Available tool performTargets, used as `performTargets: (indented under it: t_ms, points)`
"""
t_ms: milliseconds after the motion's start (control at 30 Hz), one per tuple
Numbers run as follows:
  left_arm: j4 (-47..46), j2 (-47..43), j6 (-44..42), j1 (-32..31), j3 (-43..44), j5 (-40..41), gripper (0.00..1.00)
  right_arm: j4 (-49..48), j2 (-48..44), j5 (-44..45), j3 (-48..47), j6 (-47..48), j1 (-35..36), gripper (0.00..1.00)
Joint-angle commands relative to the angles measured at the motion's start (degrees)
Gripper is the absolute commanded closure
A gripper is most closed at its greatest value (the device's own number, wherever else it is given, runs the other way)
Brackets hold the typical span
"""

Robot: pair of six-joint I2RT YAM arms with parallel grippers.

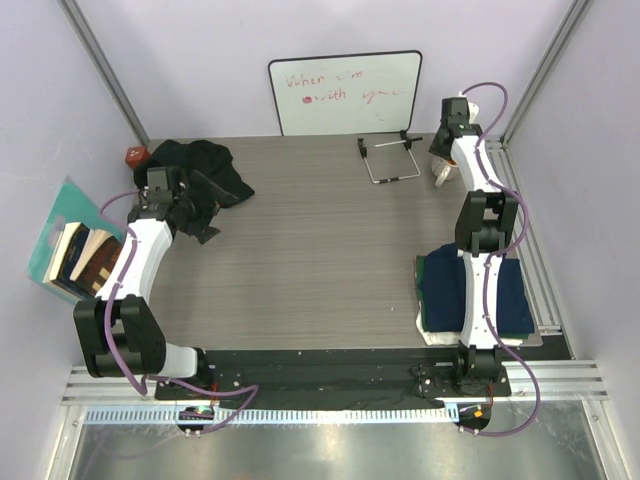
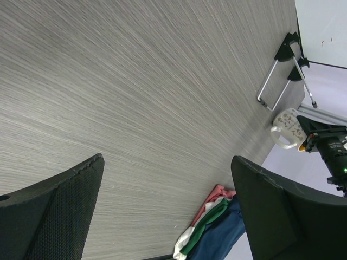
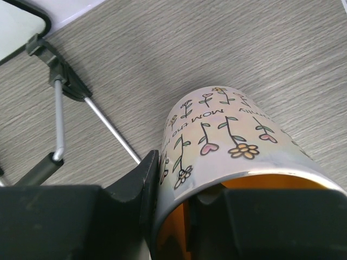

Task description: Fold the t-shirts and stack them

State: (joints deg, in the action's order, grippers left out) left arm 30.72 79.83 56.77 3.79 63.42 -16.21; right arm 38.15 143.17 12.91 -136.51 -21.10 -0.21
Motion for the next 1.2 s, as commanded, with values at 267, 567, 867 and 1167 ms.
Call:
performTargets:
  t_ms: [267, 567, 867, 1167]
  points:
    - [0.04, -0.99, 0.79, 0.78, -0.84, -0.58, 0.00, -6.86, -1.14, 4.50, -4.38, 1.77, 0.21, 0.49]
    - [0.04, -0.73, 0.79, 0.78, -0.84, -0.76, 0.00, -13.18, -3.07, 3.00, -3.25, 0.80, 0.21, 0.32]
    - [-0.57, 0.67, 0.97, 0.69, -0.93, -1.63, 0.00, -15.57, -13.08, 5.82, 1.84, 1.86, -1.20, 0.33]
    - [-2.24, 4.63, 0.80, 0.69, 0.83, -5.24, 0.00, -13.45, -33.11, 2.13, 33.27, -1.83, -2.17, 0.35]
